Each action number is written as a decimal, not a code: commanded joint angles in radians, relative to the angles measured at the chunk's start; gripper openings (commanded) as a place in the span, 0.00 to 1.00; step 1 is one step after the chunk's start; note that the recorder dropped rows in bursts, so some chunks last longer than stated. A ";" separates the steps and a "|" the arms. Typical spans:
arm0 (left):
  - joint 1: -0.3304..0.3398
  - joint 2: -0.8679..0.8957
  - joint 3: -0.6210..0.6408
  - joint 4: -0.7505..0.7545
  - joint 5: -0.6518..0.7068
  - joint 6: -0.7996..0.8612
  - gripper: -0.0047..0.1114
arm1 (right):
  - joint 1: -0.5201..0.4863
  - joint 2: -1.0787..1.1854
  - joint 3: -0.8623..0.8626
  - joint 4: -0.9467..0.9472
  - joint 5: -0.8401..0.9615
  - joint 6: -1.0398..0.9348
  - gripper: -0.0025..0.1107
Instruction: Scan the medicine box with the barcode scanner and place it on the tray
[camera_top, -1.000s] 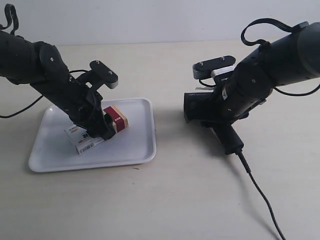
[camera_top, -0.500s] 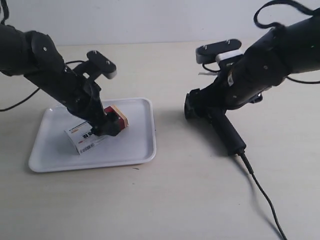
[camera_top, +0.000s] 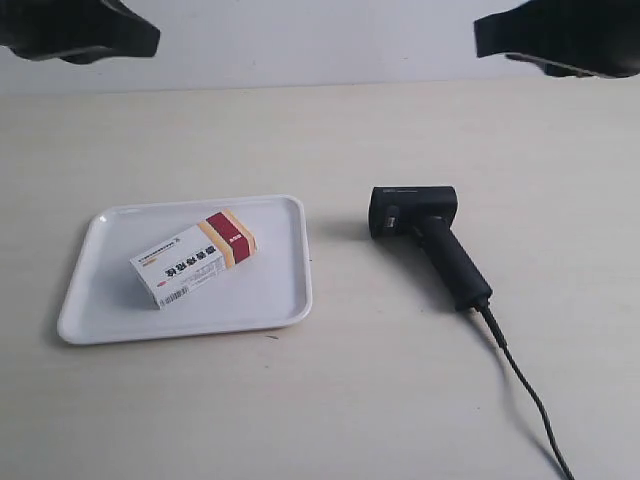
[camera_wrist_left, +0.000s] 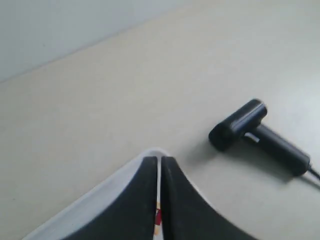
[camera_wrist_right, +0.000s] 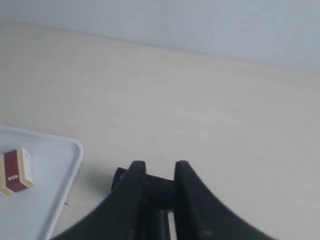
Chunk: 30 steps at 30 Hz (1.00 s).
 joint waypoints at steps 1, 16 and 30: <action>0.002 -0.188 0.167 -0.137 -0.162 0.027 0.06 | -0.002 -0.195 0.154 0.012 -0.152 0.006 0.02; 0.002 -0.617 0.562 -0.259 -0.118 0.005 0.06 | -0.002 -0.459 0.320 0.160 -0.182 0.008 0.02; 0.363 -1.342 0.904 -0.192 -0.502 0.176 0.06 | -0.002 -0.459 0.320 0.160 -0.191 0.008 0.02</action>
